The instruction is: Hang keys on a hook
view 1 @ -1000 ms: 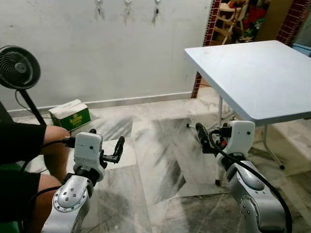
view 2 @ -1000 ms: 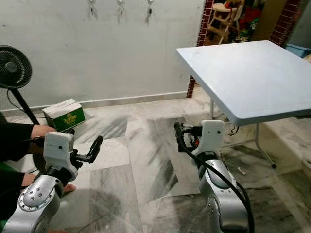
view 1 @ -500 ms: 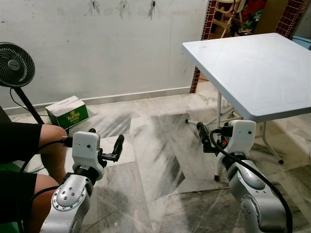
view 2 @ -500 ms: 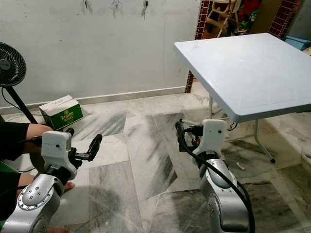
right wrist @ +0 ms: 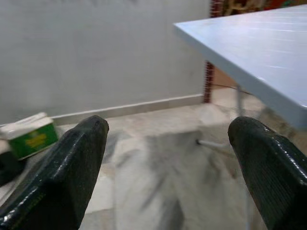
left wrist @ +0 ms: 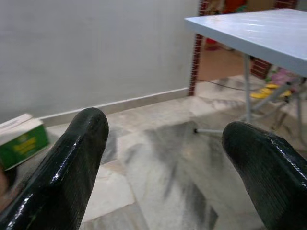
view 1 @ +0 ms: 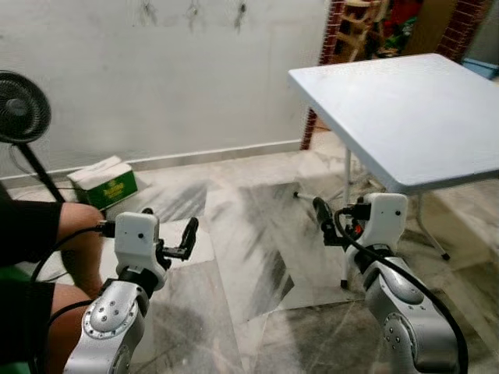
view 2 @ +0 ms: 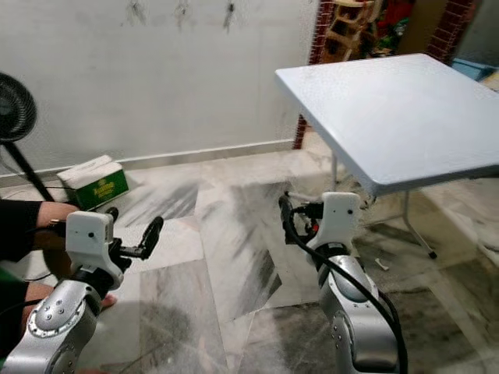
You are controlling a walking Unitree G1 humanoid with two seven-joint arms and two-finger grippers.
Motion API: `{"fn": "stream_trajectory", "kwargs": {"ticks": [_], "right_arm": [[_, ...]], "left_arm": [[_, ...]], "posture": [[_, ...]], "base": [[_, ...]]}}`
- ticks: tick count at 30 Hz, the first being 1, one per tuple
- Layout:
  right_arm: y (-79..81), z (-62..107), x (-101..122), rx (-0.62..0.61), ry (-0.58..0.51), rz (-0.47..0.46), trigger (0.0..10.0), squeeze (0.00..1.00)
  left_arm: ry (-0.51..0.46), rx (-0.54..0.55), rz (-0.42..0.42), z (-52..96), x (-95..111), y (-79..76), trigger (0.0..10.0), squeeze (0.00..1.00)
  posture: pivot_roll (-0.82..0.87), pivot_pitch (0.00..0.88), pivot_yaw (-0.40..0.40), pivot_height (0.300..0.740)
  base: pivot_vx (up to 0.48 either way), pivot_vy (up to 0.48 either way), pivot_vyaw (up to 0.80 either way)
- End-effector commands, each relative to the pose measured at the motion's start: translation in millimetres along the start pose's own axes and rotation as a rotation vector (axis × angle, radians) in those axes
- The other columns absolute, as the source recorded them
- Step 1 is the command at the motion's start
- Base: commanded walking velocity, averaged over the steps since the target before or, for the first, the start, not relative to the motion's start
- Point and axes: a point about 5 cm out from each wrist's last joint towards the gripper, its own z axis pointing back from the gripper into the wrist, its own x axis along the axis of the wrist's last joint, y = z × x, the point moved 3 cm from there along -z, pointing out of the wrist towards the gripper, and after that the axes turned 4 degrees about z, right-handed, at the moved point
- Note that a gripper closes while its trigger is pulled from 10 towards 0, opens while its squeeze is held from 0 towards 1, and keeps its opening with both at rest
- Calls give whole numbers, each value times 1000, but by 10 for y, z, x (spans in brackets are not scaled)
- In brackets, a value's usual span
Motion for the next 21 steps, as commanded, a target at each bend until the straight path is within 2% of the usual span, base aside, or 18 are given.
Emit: {"fn": "stream_trajectory", "kwargs": {"ticks": [1,6,11,14,16,21], "right_arm": [[-11,-12,9,-4,3,2,10000,0],[-15,-29,22,-3,0,2,10000,0],[-44,-62,50,-12,-9,6,10000,0],[-74,-94,81,-24,-20,9,10000,0],[-100,-121,108,-35,-27,10,10000,0],[-112,-121,110,-38,-29,12,10000,0]], "left_arm": [[6,-4,-2,-18,2,0,10000,0],[5,-4,-3,-32,7,1,10000,0],[7,35,-15,-68,4,70,10000,0],[13,86,-9,-105,-16,166,10000,0],[14,140,-5,-138,-27,287,10000,0],[19,181,5,-151,-36,392,10000,0]], "posture": [[106,14,-15,740],[105,10,-14,740],[105,8,-14,740],[105,6,-13,740],[103,4,-14,740],[102,5,-14,740]], "base": [[0,0,-800],[0,0,-800],[0,0,-800],[0,0,-800],[0,0,-800],[0,0,-800]]}}
